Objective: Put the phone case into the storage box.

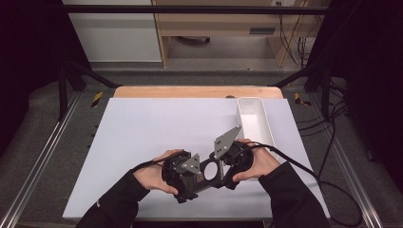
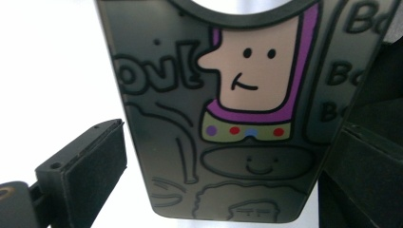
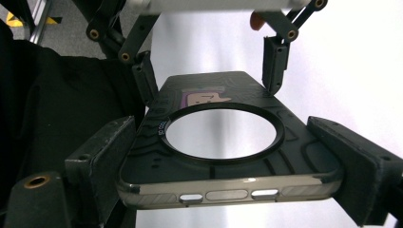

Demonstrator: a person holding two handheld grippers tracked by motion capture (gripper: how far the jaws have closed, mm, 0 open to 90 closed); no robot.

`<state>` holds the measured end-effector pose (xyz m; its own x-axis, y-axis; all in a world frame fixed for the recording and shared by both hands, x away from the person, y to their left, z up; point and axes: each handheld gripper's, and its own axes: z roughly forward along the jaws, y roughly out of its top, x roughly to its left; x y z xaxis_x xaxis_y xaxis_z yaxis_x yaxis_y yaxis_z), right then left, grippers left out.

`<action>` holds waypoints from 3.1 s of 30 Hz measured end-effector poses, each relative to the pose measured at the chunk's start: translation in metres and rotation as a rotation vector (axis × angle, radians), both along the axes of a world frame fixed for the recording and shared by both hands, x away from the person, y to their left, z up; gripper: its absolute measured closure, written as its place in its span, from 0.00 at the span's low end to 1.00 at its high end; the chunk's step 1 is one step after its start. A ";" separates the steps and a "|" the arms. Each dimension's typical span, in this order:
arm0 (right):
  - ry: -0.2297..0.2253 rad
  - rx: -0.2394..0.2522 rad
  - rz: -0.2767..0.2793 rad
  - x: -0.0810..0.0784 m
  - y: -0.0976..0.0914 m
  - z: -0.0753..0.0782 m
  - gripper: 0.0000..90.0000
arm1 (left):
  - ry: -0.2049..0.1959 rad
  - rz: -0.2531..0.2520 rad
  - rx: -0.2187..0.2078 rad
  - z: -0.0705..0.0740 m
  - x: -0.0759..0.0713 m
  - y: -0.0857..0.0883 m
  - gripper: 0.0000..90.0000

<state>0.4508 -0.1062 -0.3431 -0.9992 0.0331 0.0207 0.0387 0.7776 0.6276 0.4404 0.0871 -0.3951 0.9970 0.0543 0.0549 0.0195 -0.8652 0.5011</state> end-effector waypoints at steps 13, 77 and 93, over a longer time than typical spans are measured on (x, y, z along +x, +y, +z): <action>0.005 -0.039 0.008 0.003 0.009 0.000 0.14 | -0.003 -0.019 0.079 -0.006 0.001 -0.012 0.04; -0.053 0.290 -0.129 -0.009 -0.042 -0.001 0.02 | -0.003 0.050 -0.156 -0.009 0.005 0.028 0.13; 0.003 0.391 -0.167 -0.013 -0.048 -0.031 0.02 | 0.010 0.039 -0.278 -0.012 0.003 0.029 0.13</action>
<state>0.4378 -0.1539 -0.3739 -0.9807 0.1841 0.0665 0.1463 0.4637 0.8738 0.4436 0.1162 -0.4067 0.9943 0.1038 0.0224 0.0562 -0.6932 0.7185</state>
